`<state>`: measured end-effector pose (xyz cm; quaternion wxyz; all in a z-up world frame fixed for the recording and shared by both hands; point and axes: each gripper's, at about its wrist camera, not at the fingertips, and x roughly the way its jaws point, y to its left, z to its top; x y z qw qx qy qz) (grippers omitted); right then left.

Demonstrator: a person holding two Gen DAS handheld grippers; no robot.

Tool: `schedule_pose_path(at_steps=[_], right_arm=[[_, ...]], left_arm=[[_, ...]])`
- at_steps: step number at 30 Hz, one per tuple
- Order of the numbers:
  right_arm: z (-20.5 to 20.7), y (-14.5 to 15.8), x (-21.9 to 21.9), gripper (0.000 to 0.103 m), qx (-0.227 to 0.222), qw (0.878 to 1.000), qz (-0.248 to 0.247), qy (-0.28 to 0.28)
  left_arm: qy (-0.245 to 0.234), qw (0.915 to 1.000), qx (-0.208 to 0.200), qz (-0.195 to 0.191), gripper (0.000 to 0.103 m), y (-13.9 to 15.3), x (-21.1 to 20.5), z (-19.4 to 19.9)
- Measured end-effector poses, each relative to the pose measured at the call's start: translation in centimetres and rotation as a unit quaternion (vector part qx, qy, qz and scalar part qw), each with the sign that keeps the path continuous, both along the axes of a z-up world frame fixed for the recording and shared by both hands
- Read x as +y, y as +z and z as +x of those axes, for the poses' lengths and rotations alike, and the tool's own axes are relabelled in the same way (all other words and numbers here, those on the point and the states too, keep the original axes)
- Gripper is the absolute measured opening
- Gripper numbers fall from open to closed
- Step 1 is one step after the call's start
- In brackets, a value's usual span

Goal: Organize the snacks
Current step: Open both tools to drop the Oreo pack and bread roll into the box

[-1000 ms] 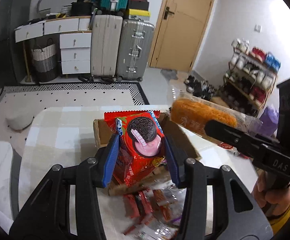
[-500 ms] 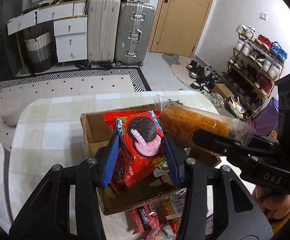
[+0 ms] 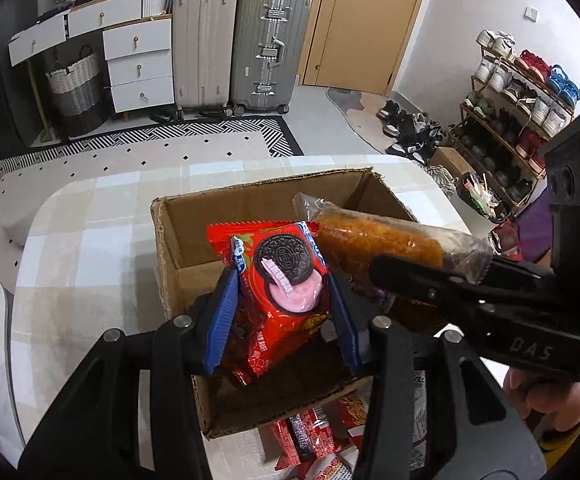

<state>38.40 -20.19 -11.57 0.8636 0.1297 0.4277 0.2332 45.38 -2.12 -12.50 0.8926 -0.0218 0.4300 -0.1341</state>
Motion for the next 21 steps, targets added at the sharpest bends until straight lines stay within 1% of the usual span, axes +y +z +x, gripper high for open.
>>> schedule_pose_path(at_steps=[6, 9, 13, 21], right_arm=[[-0.1, 0.2, 0.3, 0.035, -0.007, 1.000, -0.009, 0.004], [0.1, -0.1, 0.2, 0.035, -0.003, 1.000, -0.009, 0.002], [-0.1, -0.4, 0.3, 0.035, 0.001, 1.000, -0.011, 0.000], [-0.1, -0.2, 1.1, 0.036, 0.002, 1.000, -0.024, 0.001]], left_arm=[[0.002, 1.0000, -0.008, -0.002, 0.042, -0.1, 0.0, -0.3], [0.000, 0.9999, -0.011, 0.002, 0.042, 0.1, 0.2, -1.1], [0.008, 0.9999, -0.015, 0.001, 0.045, 0.9, 1.1, -3.3], [0.020, 0.9996, -0.020, 0.002, 0.048, 2.2, 2.8, -5.3]])
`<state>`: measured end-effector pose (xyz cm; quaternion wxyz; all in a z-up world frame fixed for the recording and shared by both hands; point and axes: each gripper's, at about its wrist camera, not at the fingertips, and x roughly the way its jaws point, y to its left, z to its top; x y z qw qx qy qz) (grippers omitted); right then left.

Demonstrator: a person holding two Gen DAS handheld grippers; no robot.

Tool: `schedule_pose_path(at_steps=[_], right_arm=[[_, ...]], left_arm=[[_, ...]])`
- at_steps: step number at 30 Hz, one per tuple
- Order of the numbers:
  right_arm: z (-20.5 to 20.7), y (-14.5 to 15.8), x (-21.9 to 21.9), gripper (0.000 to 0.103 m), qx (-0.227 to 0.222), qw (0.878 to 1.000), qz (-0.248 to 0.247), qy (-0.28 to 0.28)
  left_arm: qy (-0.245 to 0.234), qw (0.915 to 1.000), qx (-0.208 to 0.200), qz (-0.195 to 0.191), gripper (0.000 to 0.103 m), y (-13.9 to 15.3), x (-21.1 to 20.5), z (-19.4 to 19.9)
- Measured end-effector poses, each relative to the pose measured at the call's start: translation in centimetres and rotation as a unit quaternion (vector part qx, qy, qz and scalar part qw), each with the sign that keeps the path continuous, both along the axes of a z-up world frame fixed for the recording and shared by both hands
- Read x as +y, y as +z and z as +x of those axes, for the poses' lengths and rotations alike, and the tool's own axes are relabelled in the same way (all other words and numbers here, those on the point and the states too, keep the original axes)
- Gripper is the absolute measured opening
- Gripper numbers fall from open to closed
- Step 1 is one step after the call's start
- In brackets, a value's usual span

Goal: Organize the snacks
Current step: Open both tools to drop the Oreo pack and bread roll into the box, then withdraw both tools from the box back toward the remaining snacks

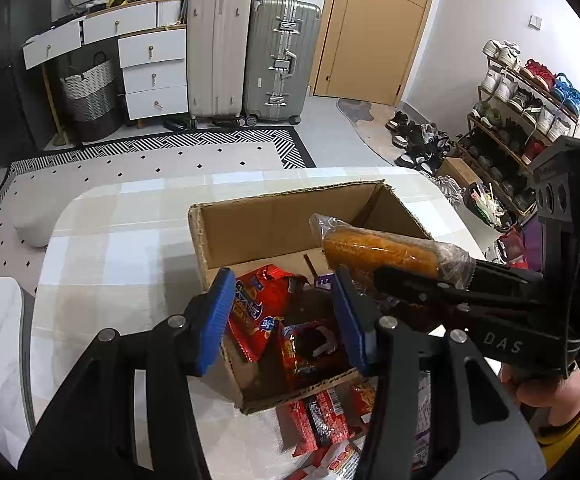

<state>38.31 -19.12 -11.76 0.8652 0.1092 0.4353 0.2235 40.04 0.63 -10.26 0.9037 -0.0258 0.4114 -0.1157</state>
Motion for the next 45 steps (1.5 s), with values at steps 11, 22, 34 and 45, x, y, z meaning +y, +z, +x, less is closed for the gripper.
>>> schedule_pose_path(at_steps=[11, 22, 34, 45], right_arm=[[-1.7, 2.3, 0.1, 0.046, -0.031, 0.999, -0.013, 0.000], [-8.4, 8.4, -0.9, 0.049, -0.101, 0.995, 0.009, -0.008], [-19.7, 14.0, -2.9, 0.068, -0.181, 0.983, 0.037, -0.018], [-30.3, 15.0, -4.1, 0.087, -0.241, 0.969, 0.054, -0.023]], left_arm=[[0.003, 0.9998, -0.017, 0.010, 0.059, 3.2, -0.1, -3.8], [0.012, 0.9985, -0.053, 0.005, 0.071, 8.0, 0.2, -11.3], [0.022, 0.9948, -0.099, -0.012, 0.082, 13.1, 0.8, -23.0], [0.023, 0.9866, -0.161, -0.016, 0.102, 15.8, 0.7, -35.3]])
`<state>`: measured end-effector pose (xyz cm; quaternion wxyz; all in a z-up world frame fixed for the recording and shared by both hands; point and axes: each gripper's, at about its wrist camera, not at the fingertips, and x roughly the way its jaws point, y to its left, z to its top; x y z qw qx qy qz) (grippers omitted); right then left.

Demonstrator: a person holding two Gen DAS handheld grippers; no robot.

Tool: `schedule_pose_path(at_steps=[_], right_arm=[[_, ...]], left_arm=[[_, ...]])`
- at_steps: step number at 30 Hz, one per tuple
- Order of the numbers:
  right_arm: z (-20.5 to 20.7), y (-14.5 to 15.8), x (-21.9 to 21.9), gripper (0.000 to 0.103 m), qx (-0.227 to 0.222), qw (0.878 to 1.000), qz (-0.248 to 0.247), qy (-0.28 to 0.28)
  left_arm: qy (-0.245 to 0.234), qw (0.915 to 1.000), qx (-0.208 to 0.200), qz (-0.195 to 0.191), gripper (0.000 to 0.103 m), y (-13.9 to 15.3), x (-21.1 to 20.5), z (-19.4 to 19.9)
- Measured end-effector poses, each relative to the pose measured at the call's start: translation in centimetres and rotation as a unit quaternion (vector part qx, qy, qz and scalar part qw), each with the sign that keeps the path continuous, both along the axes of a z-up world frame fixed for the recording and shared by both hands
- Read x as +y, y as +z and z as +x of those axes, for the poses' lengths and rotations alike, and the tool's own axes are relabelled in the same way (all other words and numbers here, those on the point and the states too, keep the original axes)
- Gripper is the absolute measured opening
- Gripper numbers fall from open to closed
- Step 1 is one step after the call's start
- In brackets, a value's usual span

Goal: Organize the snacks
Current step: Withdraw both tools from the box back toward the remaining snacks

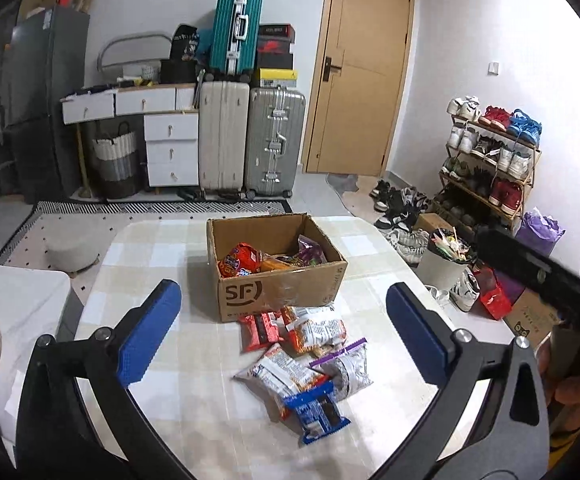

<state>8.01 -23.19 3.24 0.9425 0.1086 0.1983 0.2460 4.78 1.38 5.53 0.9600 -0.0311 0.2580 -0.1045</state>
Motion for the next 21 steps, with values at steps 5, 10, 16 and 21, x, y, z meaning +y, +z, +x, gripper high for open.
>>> schedule_pose_path(at_steps=[5, 10, 16, 21], right_arm=[[-3.7, -3.1, -0.5, 0.097, -0.009, 1.000, 0.000, -0.014], [-6.0, -6.2, -0.8, 0.099, 0.011, 0.999, -0.005, -0.036], [-7.1, -8.5, -0.5, 0.101, 0.016, 0.998, -0.034, -0.052], [-6.5, -9.2, -0.5, 0.101, 0.025, 0.997, -0.039, -0.057]], left_arm=[[0.020, 0.9996, -0.018, -0.005, 0.102, -0.5, 0.6, -5.2], [0.027, 0.9996, -0.001, -0.011, 0.102, -3.1, 1.3, -8.1], [0.034, 0.9988, 0.031, -0.015, 0.102, -6.9, 2.1, -8.1], [0.030, 0.9980, 0.053, -0.016, 0.102, -8.8, 1.6, -5.9]])
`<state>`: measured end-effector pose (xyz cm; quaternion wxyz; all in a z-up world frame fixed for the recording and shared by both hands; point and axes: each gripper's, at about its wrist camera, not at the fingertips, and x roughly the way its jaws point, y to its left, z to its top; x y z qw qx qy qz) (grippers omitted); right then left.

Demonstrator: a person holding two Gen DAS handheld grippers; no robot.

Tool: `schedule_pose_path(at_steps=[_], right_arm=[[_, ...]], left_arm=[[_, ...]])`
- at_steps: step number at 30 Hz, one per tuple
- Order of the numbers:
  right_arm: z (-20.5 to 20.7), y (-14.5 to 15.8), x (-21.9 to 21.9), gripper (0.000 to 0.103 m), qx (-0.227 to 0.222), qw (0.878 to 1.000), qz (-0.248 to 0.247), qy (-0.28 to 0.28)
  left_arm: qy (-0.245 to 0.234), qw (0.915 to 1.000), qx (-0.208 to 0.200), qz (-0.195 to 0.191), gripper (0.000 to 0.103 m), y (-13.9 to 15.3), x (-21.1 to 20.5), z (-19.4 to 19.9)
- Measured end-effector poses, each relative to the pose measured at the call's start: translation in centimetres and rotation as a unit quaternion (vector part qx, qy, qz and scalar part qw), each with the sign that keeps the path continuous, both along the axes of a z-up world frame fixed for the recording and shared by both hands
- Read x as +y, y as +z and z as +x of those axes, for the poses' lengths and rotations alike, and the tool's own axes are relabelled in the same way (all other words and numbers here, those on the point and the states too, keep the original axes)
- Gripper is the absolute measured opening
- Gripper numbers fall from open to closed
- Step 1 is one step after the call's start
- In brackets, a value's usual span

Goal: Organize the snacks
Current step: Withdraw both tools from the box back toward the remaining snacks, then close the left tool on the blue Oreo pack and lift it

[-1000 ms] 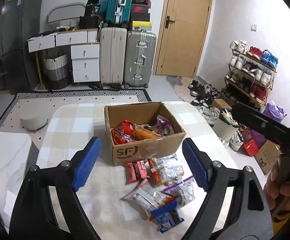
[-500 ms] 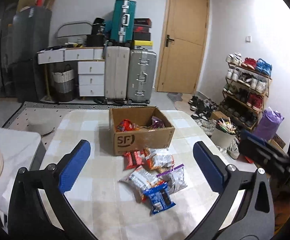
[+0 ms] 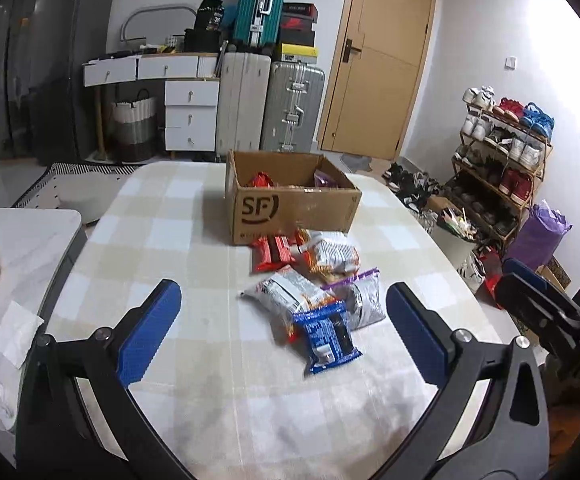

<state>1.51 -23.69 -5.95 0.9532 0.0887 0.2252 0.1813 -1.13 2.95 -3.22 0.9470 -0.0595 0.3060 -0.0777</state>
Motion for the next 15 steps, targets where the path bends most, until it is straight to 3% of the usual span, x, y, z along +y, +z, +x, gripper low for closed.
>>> schedule_pose_path(at_steps=[7, 15], right_arm=[[0.5, -1.3, 0.0, 0.101, 0.018, 1.000, -0.002, 0.003], [1.5, -3.5, -0.6, 0.101, 0.042, 0.999, -0.002, -0.005]], left_arm=[[-0.010, 0.9998, 0.017, 0.002, 0.102, -1.7, -1.2, 1.2], [-0.011, 0.9964, 0.084, 0.006, 0.102, -6.3, -3.3, 3.9]])
